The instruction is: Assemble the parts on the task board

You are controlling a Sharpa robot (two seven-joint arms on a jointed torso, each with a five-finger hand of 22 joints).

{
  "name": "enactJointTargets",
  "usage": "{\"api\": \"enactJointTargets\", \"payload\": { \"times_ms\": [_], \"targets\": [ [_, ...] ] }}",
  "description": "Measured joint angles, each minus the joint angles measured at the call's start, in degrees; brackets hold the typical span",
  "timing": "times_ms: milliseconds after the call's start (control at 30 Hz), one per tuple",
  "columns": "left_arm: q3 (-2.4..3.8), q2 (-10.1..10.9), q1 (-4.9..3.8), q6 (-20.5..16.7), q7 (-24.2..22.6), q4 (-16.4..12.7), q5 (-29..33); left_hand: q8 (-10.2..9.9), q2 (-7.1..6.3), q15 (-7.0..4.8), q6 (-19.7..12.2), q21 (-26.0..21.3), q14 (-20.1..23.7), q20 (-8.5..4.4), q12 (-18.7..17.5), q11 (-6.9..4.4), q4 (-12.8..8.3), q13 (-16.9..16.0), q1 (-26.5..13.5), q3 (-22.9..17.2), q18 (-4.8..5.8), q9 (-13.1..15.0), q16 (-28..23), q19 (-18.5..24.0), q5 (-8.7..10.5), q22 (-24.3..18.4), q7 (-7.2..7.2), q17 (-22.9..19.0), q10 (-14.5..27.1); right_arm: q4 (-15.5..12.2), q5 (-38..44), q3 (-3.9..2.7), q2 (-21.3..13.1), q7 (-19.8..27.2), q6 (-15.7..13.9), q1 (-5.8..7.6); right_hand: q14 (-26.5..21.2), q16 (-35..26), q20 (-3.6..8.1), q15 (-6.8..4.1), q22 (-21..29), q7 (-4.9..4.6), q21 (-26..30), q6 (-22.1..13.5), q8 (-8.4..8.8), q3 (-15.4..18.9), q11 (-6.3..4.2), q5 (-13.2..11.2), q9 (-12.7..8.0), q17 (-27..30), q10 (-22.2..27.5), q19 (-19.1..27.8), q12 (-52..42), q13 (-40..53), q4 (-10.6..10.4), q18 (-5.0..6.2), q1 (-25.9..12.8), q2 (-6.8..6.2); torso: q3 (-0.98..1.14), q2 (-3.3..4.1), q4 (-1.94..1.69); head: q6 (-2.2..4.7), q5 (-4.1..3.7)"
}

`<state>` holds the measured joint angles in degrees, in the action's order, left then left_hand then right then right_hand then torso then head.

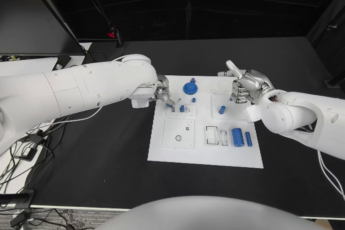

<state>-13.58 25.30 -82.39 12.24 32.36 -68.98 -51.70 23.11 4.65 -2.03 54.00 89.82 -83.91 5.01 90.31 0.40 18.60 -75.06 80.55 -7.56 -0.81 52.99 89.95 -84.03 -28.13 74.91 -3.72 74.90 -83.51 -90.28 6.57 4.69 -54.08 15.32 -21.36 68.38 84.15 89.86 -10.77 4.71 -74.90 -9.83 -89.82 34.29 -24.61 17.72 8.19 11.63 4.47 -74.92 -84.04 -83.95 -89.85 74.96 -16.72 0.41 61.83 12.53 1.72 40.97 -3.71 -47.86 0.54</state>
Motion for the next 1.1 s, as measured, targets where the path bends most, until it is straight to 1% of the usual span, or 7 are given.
{"api": "enactJointTargets", "payload": {
  "times_ms": [267,467,833,900,1100],
  "targets": [
    [0.0,-0.33,0.64,-0.02,0.44,1.01,0.03,-0.14,0.0,0.0,0.09,0.0,0.0,0.0,0.01,0.0,0.31,-0.04,0.0,-0.44,0.0,0.02,0.0,0.0,0.2,0.0,-0.09,0.0,0.0,0.02,0.0,0.0,0.06,0.04,0.02,0.0,0.0,0.0,0.0,0.0,0.0,0.0,0.0,0.0,0.0,0.0,0.0,0.0,0.0,0.0,0.0,0.0,0.0,0.0,0.0,0.0,0.0,0.0,-0.01,0.0,-0.04,-0.12,-0.1],
    [-0.01,-0.43,0.91,-0.01,0.46,1.17,0.05,-0.15,0.0,0.06,0.1,0.0,-0.06,0.0,-0.07,0.0,0.43,-0.03,0.0,-0.64,0.0,0.09,0.0,0.0,0.22,0.0,-0.1,0.0,0.0,0.1,0.0,0.0,0.06,0.05,0.03,0.0,0.0,0.0,0.0,0.0,0.0,0.0,0.0,0.0,0.0,0.0,0.0,0.0,0.0,0.0,0.0,0.0,0.0,0.0,0.0,0.0,0.0,0.0,-0.01,0.0,-0.07,-0.26,-0.17],
    [0.02,-0.52,1.06,-0.21,0.29,1.04,0.07,-0.35,0.0,0.07,0.16,0.0,-0.06,0.0,-0.17,0.01,0.55,-0.02,0.0,-0.83,0.0,0.15,0.0,0.0,0.23,0.0,-0.16,0.0,-0.01,0.27,0.0,0.0,0.07,0.03,0.04,-0.01,0.0,0.0,-0.03,0.0,0.0,0.0,0.0,0.0,0.0,0.0,0.0,0.17,0.0,0.01,0.0,-0.03,0.0,0.0,0.0,0.0,0.0,0.0,-0.03,0.0,-0.07,-0.42,-0.22],
    [0.03,-0.55,1.07,-0.21,0.27,1.02,0.07,-0.36,0.0,0.08,0.06,0.0,-0.07,0.0,-0.17,0.01,0.54,-0.02,0.0,-0.85,0.0,0.15,0.0,0.0,0.34,0.0,-0.06,0.0,-0.01,0.29,0.0,0.0,0.08,0.02,0.04,-0.02,0.0,0.0,-0.21,0.0,0.0,-0.19,0.0,-0.2,0.0,0.0,0.0,0.3,0.0,0.01,0.0,-0.21,0.0,0.0,0.0,0.0,0.0,0.0,-0.03,0.0,-0.07,-0.43,-0.26],
    [0.05,-0.6,1.09,-0.15,0.2,1.01,0.08,-0.36,0.0,0.09,-0.02,0.0,-0.08,0.0,-0.16,0.01,0.52,-0.01,0.0,-0.87,0.0,0.15,0.0,0.0,0.43,0.0,0.02,0.0,-0.01,0.3,0.0,0.0,0.06,0.0,0.05,-0.02,0.0,0.0,-0.21,0.0,0.0,-0.19,0.0,-0.2,0.0,0.0,0.0,0.3,0.0,0.01,0.0,-0.21,0.0,0.0,0.0,0.0,0.0,0.0,0.0,0.0,-0.07,-0.51,-0.34]
  ]
}}
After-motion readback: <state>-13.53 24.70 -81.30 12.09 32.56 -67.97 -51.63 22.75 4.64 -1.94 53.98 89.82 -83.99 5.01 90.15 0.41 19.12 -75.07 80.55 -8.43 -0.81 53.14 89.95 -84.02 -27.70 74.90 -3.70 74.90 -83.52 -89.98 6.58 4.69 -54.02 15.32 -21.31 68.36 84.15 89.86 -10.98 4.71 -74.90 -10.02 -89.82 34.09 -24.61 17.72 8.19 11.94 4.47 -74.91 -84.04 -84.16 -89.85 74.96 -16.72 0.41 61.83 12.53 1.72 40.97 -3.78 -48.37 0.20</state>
